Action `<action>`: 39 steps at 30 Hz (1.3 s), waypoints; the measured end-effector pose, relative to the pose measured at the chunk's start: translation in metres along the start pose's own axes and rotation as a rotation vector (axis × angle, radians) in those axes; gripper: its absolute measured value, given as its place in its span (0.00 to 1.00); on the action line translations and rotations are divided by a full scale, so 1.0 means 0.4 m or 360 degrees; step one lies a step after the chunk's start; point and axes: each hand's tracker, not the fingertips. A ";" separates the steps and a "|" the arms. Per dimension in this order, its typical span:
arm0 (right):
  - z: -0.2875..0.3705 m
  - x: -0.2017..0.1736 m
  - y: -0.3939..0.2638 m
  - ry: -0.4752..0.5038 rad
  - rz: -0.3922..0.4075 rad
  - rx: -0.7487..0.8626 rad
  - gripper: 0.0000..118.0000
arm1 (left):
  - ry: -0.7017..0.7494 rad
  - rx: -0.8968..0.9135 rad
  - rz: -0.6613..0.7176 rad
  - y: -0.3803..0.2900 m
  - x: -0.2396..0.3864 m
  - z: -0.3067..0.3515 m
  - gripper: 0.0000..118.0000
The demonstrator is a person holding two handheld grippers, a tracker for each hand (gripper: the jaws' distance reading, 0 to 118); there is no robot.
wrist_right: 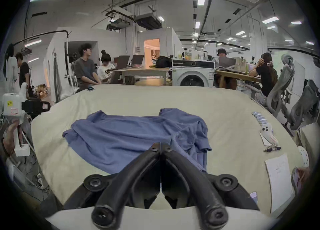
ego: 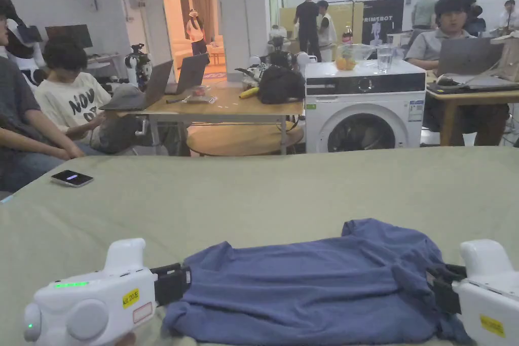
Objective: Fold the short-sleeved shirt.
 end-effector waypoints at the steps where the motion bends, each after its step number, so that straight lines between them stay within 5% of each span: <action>1: 0.010 0.010 -0.010 0.0007 0.0002 -0.0008 0.00 | 0.0006 -0.0018 0.0049 -0.017 -0.018 -0.013 0.39; 8: 0.036 0.085 -0.059 -0.0031 -0.0131 -0.0100 0.00 | 0.0117 -0.0328 0.0107 -0.057 -0.083 -0.224 0.42; 11: 0.033 0.109 -0.082 -0.0077 -0.0153 -0.0156 0.00 | 0.0129 -0.0482 0.0101 -0.077 -0.083 -0.301 0.24; 14: -0.001 0.139 -0.110 -0.0149 -0.0164 -0.0246 0.00 | 0.0144 -0.0467 0.0089 -0.069 -0.075 -0.305 0.21; 19: -0.109 0.166 -0.130 -0.0169 -0.0369 -0.0353 0.00 | 0.0156 -0.0488 0.0065 -0.072 -0.066 -0.313 0.02; 20: -0.138 0.171 -0.134 -0.0130 -0.0426 -0.0372 0.05 | 0.0164 -0.0495 0.0062 -0.072 -0.066 -0.314 0.02; 22: -0.184 0.174 -0.141 -0.0110 -0.0491 -0.0413 0.51 | 0.0178 -0.0512 0.0041 -0.066 -0.061 -0.316 0.02; 23: -0.205 0.168 -0.148 -0.0117 -0.0483 -0.0425 0.53 | 0.0182 -0.0521 0.0021 -0.064 -0.058 -0.317 0.02; 27: -0.255 0.161 -0.147 -0.0163 -0.0445 -0.0489 0.48 | 0.0183 -0.0521 0.0009 -0.069 -0.061 -0.319 0.02; 31: -0.233 0.125 -0.116 -0.0185 -0.0296 -0.0492 0.10 | 0.0132 -0.0417 0.0085 -0.072 -0.071 -0.285 0.02; 35: -0.155 0.098 -0.092 -0.0332 -0.0191 -0.0436 0.08 | 0.0095 -0.0172 0.0109 -0.059 -0.072 -0.137 0.02; 39: -0.065 0.106 -0.096 -0.0277 -0.0207 -0.0409 0.07 | 0.0074 -0.0124 0.0055 -0.051 -0.059 -0.010 0.01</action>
